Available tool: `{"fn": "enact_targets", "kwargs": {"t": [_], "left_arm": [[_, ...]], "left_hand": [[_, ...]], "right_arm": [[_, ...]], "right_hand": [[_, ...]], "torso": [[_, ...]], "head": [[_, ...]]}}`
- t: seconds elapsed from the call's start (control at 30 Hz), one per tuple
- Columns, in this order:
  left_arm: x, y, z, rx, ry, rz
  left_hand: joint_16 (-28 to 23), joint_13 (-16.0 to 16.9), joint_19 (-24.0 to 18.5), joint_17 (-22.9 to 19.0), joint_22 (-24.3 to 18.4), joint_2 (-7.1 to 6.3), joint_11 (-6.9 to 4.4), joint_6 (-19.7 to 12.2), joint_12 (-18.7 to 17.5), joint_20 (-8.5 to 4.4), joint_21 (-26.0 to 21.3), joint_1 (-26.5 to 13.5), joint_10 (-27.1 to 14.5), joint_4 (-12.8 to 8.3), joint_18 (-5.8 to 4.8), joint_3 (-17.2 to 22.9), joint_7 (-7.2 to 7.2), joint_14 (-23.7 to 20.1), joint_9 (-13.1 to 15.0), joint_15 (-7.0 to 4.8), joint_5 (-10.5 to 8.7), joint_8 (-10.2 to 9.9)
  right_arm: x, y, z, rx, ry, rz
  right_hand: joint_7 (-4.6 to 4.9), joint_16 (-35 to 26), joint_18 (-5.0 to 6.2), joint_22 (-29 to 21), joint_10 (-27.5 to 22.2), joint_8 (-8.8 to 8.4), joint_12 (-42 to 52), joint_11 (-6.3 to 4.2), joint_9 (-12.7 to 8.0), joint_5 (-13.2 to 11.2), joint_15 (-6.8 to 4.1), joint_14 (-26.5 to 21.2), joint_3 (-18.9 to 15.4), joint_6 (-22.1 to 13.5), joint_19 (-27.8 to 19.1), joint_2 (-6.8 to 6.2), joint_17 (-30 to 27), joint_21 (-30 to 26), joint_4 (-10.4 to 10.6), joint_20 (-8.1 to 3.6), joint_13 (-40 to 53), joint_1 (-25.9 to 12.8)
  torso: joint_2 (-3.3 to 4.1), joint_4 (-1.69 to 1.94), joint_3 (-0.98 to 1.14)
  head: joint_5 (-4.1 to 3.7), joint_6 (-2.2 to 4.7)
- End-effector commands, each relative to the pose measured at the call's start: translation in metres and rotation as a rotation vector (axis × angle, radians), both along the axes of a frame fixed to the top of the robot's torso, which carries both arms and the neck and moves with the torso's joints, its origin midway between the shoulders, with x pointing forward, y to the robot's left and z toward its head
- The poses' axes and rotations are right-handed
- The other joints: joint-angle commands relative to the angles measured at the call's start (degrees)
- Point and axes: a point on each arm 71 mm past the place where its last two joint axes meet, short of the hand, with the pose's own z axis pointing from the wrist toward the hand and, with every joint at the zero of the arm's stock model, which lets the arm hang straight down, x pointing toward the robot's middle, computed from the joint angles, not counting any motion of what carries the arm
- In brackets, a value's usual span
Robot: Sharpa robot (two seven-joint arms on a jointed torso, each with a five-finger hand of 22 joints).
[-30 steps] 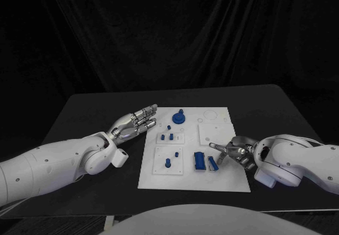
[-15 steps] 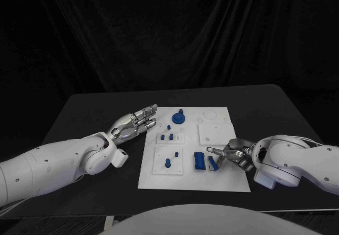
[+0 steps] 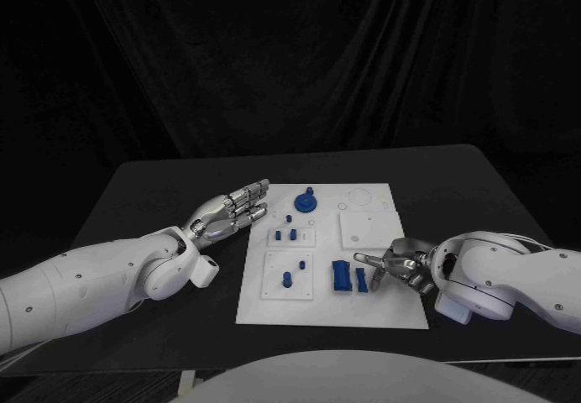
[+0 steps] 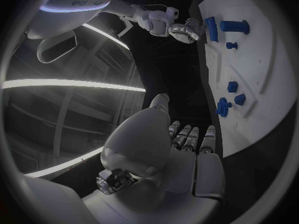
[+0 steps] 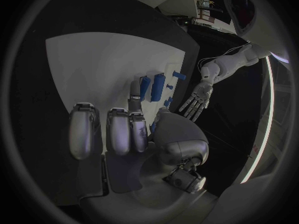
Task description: Assemble the parts on the task board
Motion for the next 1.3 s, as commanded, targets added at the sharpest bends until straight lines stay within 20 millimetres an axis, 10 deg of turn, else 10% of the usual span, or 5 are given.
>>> {"fn": "enact_targets", "kwargs": {"t": [0.03,0.5,0.7,0.83,1.3], "left_arm": [[-0.002,-0.003,0.002,-0.035,-0.016,-0.014],[-0.001,-0.001,0.002,-0.034,-0.017,-0.011],[-0.002,-0.001,0.004,-0.042,-0.029,-0.007],[-0.002,0.001,0.005,-0.045,-0.039,0.000],[-0.002,0.002,0.005,-0.048,-0.048,0.005]], "left_hand": [[-0.2,0.1,0.0,0.0,-0.1,-0.07,0.29,0.3,0.4,0.44,-0.2,0.5,0.0,-0.1,0.94,0.1,0.29,0.0,0.1,0.44,0.36,0.2],[-0.2,0.1,0.0,0.0,-0.1,-0.07,0.33,0.4,0.4,0.46,-0.2,0.5,0.1,-0.1,0.93,0.2,0.37,0.0,0.1,0.49,0.37,0.2],[-0.2,0.2,0.0,0.0,-0.1,-0.05,0.57,1.2,1.1,0.60,-0.2,0.7,0.6,-0.7,0.89,0.6,1.08,0.0,0.2,0.78,0.74,0.4],[-0.2,0.3,0.0,0.0,-0.1,-0.09,0.54,1.8,1.5,0.66,-0.2,0.8,0.9,-1.0,0.88,0.8,1.47,0.0,0.2,0.82,1.07,0.5],[-0.2,0.4,0.0,0.0,-0.1,-0.13,0.75,2.6,2.1,0.79,-0.2,1.0,1.4,-1.5,0.86,1.1,1.94,0.0,0.3,1.01,1.82,0.6]], "right_arm": [[0.001,0.000,0.000,0.010,-0.013,-0.017],[0.003,0.003,0.003,0.064,-0.061,-0.034],[0.008,0.002,0.021,0.133,-0.325,0.038],[0.005,-0.002,0.039,0.154,-0.547,0.139],[-0.020,-0.008,0.028,0.100,-0.680,0.354]], "right_hand": [[-0.15,0.3,0.52,12.1,6.0,0.57,0.3,-0.47,0.4,0.0,-0.20,3.4,-0.5,0.7,2.5,0.31,0.1,0.2,0.0,-0.05,15.1,0.6],[-0.51,0.3,0.51,12.0,6.0,1.70,0.3,-0.90,2.2,3.1,-0.37,3.4,-1.3,0.2,2.5,-0.34,0.0,0.2,-1.5,-0.31,15.1,6.6],[0.12,1.5,0.00,12.7,6.0,4.11,0.3,-0.39,5.3,14.6,-0.02,3.8,-0.3,-5.4,3.3,-4.44,2.4,2.4,-9.2,-0.17,15.1,20.4],[0.06,2.5,-0.46,13.3,6.0,6.30,0.3,-0.54,7.6,28.1,-0.13,4.2,2.1,-9.6,3.9,-6.70,4.8,4.3,-15.3,-0.16,15.1,30.1],[-0.37,3.5,-0.78,13.8,6.0,17.89,0.3,-0.92,14.4,17.8,-0.47,4.5,0.9,-14.8,4.3,-7.00,7.0,5.7,-17.5,-0.40,15.1,36.3]], "torso": [[-0.04,0.01,0.00],[-0.01,0.00,0.00],[-0.04,0.00,0.00],[-0.01,0.01,0.00],[-0.03,-0.03,0.00]], "head": [[-0.02,0.01],[0.36,0.01],[0.57,0.01],[0.79,0.01],[1.06,0.01]]}}
